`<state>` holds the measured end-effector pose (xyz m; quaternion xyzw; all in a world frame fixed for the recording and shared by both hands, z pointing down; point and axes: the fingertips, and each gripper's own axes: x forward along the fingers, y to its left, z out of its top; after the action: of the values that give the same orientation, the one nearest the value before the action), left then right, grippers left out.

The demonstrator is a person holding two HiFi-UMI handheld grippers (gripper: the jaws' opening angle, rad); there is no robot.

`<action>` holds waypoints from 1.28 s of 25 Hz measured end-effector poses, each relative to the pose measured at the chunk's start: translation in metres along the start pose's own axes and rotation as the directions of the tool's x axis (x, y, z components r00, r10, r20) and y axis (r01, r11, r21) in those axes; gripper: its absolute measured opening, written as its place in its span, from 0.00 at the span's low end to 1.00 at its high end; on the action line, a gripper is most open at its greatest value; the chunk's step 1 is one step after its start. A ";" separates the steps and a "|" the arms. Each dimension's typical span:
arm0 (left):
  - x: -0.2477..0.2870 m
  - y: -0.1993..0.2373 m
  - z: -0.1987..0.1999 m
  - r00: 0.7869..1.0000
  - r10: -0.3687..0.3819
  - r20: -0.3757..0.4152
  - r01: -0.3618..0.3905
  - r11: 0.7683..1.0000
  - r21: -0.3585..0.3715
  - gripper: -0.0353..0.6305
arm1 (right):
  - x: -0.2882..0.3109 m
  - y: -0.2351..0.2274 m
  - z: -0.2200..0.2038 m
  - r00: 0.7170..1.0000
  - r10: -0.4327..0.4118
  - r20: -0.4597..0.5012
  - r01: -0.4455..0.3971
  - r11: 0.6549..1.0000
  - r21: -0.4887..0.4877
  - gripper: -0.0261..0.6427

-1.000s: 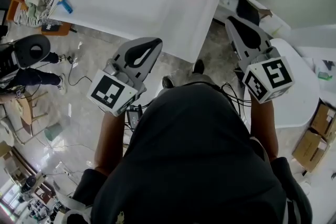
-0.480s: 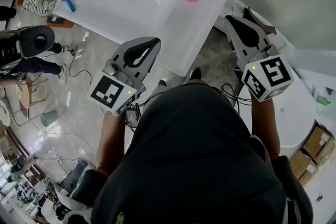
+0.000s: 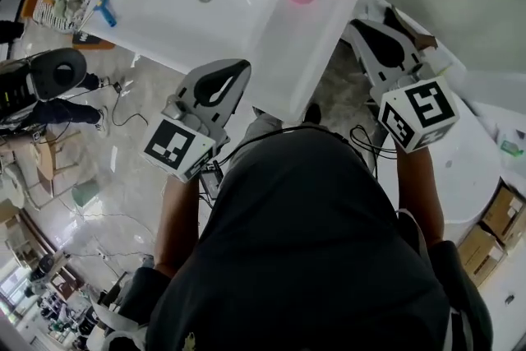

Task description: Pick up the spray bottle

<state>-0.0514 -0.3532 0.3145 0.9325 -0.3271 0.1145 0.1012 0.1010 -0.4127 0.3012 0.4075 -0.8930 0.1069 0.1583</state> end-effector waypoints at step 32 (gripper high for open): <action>0.045 0.138 -0.001 0.993 -0.107 0.052 0.111 0.991 -0.076 0.06 | 0.157 -0.064 -0.052 0.977 -0.101 -0.190 0.112 0.992 0.053 0.06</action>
<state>-0.1051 -0.4847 0.3439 0.9469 -0.2821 0.0734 0.1359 0.0631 -0.5462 0.4118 0.4477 -0.8472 0.1644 0.2340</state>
